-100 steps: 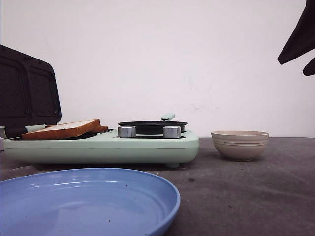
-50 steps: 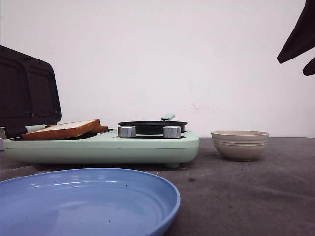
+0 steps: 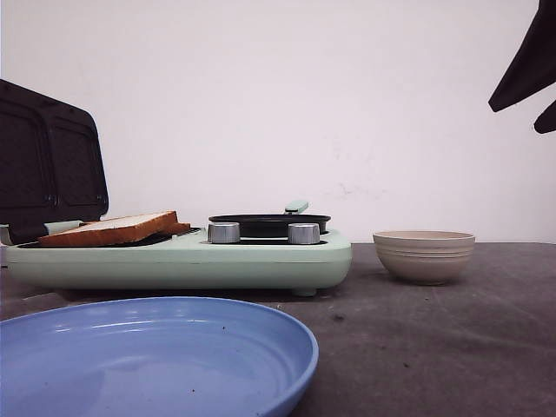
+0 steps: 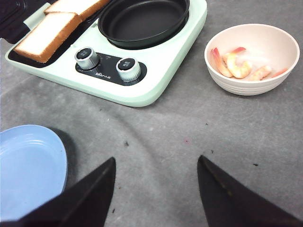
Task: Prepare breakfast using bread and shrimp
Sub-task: 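Grasp the grey lid handle with the left gripper and swing lid down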
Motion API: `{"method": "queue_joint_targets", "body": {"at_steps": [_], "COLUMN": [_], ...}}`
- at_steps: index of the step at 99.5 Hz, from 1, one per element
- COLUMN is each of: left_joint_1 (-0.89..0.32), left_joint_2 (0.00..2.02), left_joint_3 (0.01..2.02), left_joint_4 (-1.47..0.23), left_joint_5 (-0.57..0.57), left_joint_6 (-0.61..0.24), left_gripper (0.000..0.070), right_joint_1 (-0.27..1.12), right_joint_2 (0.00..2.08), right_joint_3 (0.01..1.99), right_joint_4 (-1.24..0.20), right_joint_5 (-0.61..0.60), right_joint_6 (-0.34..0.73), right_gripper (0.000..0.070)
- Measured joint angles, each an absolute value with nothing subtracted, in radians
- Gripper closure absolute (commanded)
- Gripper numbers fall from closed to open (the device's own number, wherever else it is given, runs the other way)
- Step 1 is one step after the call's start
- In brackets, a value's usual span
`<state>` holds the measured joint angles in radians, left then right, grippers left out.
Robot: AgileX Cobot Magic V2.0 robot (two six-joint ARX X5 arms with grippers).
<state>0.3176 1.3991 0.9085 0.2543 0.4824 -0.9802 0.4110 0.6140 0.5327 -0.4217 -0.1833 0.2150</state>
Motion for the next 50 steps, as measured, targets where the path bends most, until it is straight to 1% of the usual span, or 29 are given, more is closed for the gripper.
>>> {"method": "queue_joint_targets", "body": {"at_steps": [19, 50], "left_joint_1": [0.263, 0.123], "left_joint_2": [1.39, 1.386], "left_joint_3": [0.913, 0.92], "left_joint_4": [0.263, 0.265], "left_joint_5": [0.479, 0.479], "left_joint_6": [-0.915, -0.802], "left_gripper": [0.0694, 0.0694], "right_joint_1": [0.411, 0.411], "right_joint_2": [0.614, 0.614], "right_joint_3": [0.533, 0.533], "right_joint_4": [-0.422, -0.422], "right_joint_5": [-0.183, -0.183], "right_joint_6": [0.215, 0.215], "right_gripper": [0.0372, 0.0372]}}
